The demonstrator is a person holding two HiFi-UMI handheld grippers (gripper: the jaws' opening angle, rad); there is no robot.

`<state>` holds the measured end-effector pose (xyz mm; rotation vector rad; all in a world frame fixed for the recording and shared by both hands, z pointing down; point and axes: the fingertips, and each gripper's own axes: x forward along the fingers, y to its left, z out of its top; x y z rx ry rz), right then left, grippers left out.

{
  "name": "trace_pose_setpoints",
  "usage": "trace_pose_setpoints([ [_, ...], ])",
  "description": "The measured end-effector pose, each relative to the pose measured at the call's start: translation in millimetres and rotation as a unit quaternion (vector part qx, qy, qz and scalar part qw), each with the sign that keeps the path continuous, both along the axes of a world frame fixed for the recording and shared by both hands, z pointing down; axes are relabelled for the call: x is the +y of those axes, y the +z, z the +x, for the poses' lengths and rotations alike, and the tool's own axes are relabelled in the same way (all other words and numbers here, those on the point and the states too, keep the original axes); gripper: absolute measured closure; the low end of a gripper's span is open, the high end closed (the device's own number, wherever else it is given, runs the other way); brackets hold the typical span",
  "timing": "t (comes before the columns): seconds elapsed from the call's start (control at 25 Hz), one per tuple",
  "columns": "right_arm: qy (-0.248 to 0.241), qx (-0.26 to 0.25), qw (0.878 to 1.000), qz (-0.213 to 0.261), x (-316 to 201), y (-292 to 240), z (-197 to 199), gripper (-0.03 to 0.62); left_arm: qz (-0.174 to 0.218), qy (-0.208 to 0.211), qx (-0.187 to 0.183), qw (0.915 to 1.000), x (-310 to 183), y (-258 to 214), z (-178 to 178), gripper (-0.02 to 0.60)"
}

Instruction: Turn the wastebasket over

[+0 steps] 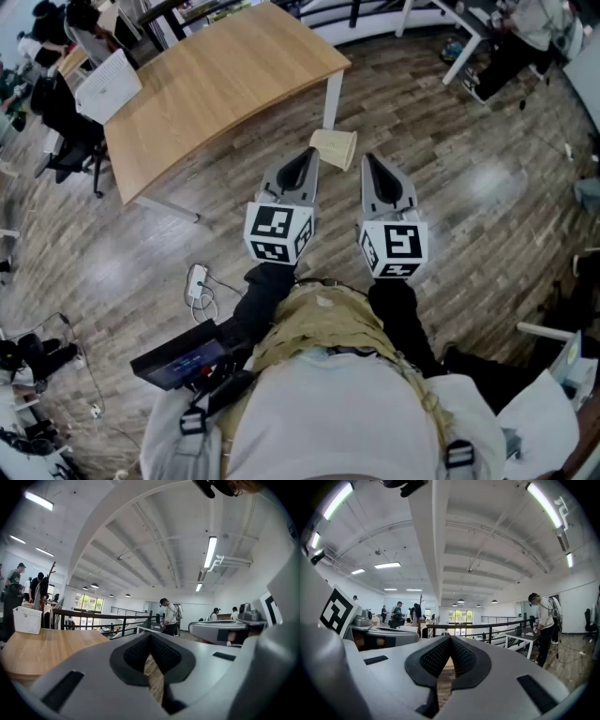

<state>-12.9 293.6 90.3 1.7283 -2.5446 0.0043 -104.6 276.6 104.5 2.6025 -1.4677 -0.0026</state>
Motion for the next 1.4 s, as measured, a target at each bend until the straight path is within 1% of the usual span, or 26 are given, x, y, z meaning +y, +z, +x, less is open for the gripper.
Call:
trace_pose_setpoints([
  [0.32, 0.002, -0.003, 1.000, -0.001, 3.4, 1.0, 1.1, 0.574, 0.000, 0.001, -0.002, 1.0000, 2.9, 0.0, -0.4, 0.580],
  [0.56, 0.008, -0.011, 1.000, -0.004, 6.6, 5.5, 14.6, 0.574, -0.006, 0.006, -0.007, 0.9999, 6.7, 5.9, 12.0, 0.580],
  [0.76, 0.000, -0.018, 1.000, -0.020, 3.9, 12.1, 18.4, 0.574, -0.014, 0.008, -0.009, 0.9998, 4.8, 8.6, 19.5, 0.580],
  [0.92, 0.007, -0.028, 0.999, -0.033, 4.2, 24.3, 34.3, 0.574, -0.024, 0.008, -0.016, 0.9996, 7.3, 18.5, 30.4, 0.580],
  [1.24, 0.000, -0.030, 0.998, -0.063, 5.4, 48.0, 59.6, 0.572, -0.044, -0.012, -0.019, 0.9988, 15.1, 38.6, 43.9, 0.580],
  [1.4, -0.007, -0.036, 0.997, -0.074, -1.1, 60.2, 65.0, 0.572, -0.057, -0.023, -0.024, 0.9978, 12.3, 52.5, 44.6, 0.580],
])
